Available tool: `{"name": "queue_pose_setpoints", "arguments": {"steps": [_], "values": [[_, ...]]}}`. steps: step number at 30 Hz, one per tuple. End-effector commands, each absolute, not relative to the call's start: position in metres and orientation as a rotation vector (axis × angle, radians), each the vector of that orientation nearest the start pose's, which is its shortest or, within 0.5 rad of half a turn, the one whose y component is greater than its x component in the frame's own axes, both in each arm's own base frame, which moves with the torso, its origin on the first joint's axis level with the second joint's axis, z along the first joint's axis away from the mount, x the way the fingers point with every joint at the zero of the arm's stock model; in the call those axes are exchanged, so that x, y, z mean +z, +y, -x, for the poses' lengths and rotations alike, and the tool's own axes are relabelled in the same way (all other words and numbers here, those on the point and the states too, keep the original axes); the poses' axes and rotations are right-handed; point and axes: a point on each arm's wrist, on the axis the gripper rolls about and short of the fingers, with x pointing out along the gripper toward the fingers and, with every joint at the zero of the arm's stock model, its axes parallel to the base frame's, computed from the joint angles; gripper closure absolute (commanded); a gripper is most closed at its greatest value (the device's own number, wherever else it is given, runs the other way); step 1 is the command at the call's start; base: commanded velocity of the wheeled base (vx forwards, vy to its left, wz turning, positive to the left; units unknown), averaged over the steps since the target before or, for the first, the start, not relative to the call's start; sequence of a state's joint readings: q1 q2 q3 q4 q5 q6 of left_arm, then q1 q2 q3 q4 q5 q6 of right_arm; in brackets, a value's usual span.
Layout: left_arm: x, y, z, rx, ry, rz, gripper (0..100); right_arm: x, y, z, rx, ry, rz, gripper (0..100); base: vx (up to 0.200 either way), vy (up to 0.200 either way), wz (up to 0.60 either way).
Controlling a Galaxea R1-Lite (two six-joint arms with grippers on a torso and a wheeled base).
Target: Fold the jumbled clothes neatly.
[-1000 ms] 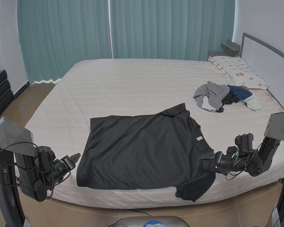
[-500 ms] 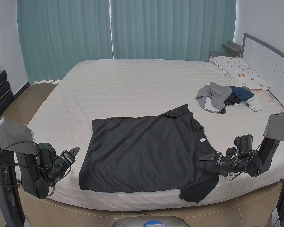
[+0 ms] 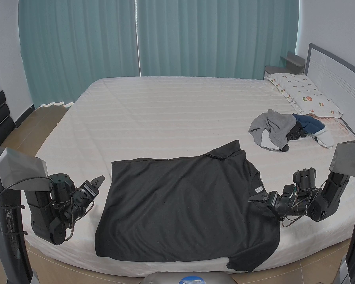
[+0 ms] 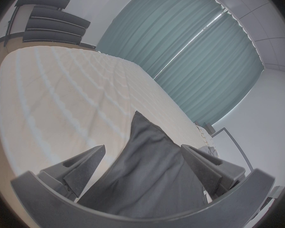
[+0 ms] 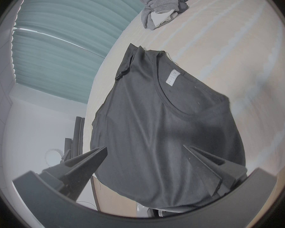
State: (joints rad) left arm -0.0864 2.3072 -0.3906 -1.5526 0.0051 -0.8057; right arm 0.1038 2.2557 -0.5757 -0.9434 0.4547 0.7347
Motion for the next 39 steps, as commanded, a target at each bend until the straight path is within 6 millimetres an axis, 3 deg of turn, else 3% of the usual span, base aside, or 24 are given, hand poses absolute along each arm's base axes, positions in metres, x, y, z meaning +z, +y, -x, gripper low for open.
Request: {"name": "queue_pose_setpoints", "arguments": {"steps": [1, 10, 17, 23, 26, 32, 39], "values": [[0.001, -0.028, -0.319, 0.055, 0.331, 0.786, 0, -0.017, 0.043, -0.317, 0.240, 0.905, -0.814, 0, 0.000, 0.000, 0.00], [0.011, -0.033, -0.380, 0.024, 0.302, 0.782, 0, -0.018, 0.045, -0.317, 0.243, 0.908, -0.809, 0, 0.000, 0.000, 0.00], [-0.014, -0.046, -0.445, 0.033, 0.369, 0.780, 0, -0.018, 0.045, -0.315, 0.243, 0.911, -0.805, 0, 0.000, 0.000, 0.00], [-0.036, -0.056, -0.480, 0.041, 0.434, 0.786, 0, -0.019, 0.045, -0.315, 0.242, 0.914, -0.803, 0, 0.000, 0.000, 0.00], [-0.040, -0.057, -0.490, 0.048, 0.399, 0.788, 0, -0.018, 0.045, -0.314, 0.244, 0.914, -0.805, 0, 0.000, 0.000, 0.00], [-0.054, -0.056, -0.495, 0.070, 0.418, 0.776, 0, -0.019, 0.047, -0.313, 0.246, 0.920, -0.798, 0, 0.000, 0.000, 0.00], [-0.056, -0.056, -0.497, 0.108, 0.391, 0.755, 0, -0.019, 0.047, -0.313, 0.246, 0.920, -0.798, 0, 0.000, 0.000, 0.00]]}}
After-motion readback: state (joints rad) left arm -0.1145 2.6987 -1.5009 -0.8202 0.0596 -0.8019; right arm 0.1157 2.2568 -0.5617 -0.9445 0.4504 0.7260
